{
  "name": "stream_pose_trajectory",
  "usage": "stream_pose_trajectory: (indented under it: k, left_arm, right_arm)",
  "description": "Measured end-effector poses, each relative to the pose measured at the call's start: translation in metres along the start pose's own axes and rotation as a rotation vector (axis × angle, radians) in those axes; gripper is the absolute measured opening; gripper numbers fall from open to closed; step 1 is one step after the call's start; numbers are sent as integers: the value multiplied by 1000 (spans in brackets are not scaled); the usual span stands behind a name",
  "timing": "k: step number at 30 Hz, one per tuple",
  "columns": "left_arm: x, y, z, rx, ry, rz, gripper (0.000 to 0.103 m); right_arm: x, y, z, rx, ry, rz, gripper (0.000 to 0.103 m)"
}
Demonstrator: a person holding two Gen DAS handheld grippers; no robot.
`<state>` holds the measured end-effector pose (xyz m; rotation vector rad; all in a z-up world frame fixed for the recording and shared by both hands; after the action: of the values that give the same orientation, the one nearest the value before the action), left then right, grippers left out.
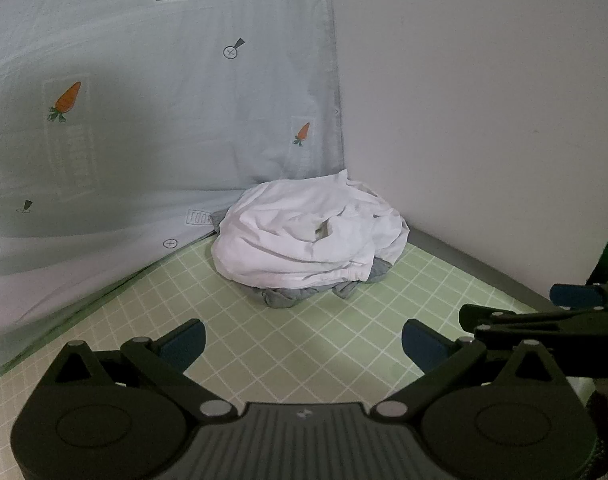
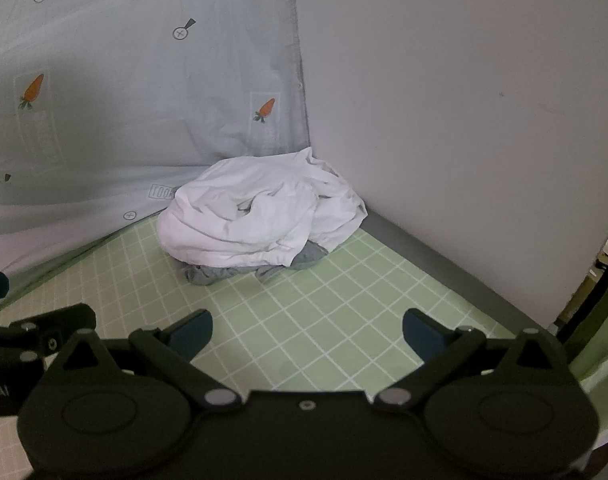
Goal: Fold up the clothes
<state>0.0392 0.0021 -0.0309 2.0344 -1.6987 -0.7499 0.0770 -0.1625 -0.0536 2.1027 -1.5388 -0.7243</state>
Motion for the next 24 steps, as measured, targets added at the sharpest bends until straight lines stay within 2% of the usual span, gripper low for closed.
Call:
stream_pose_trajectory:
  k: [24]
  left_arm:
    - [-6,0,-1,2,4,11,103]
  right_arm:
    - [-3,-1,-2,4,7,0,102]
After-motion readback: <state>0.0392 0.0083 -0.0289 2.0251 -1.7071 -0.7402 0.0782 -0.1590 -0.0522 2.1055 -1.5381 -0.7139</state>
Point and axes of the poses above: each gripper's, at about its wrist camera, not at the fingertips, and y roughly against the way its jaws point, x to its right, z to its underside, the point moved 5 cm from there along -y, roughly the way its jaws point, and after that the axes turned 9 degrees about -z, right-handed, at the moved point
